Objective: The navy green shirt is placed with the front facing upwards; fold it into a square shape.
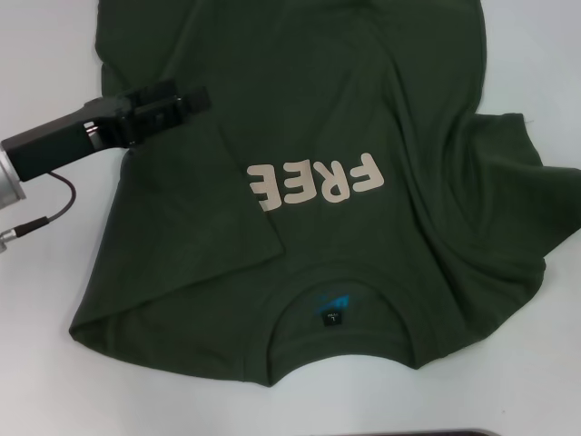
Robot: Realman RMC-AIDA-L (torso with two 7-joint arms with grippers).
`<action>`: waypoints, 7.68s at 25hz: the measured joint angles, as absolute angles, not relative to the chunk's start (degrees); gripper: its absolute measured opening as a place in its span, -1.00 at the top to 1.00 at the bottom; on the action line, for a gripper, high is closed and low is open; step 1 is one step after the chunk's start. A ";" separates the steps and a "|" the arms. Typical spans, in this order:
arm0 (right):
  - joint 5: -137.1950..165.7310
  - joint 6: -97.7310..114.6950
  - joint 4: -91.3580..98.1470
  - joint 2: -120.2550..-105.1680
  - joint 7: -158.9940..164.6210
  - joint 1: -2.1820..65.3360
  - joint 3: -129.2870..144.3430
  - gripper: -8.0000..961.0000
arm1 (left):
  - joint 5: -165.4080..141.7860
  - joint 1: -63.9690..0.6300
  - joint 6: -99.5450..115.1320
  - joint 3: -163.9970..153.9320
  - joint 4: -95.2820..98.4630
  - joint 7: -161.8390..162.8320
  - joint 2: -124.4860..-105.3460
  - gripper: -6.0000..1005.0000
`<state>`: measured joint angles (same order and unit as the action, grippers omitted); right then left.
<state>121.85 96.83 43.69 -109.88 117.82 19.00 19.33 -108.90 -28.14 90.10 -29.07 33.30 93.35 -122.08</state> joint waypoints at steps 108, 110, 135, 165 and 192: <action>123.02 86.66 36.64 -111.93 115.36 25.16 11.06 0.86 | -109.51 -28.45 87.10 -29.44 31.19 93.33 -122.42 -0.80; 122.99 86.67 36.60 -111.99 115.62 25.54 11.31 0.85 | -109.50 -28.47 87.10 -29.44 31.00 93.29 -122.38 -0.80; 122.98 86.52 36.46 -115.92 116.07 30.79 16.66 0.78 | -109.50 -28.79 87.10 -29.68 30.94 93.11 -122.42 -0.80; 116.30 80.60 30.27 -115.91 106.92 28.74 23.74 -0.35 | -109.59 -28.55 85.63 -30.69 30.76 93.04 -122.33 -0.79; 124.60 80.38 29.62 -113.46 113.51 23.82 24.47 -0.53 | -109.59 -28.30 85.60 -31.46 30.76 92.79 -122.87 -0.78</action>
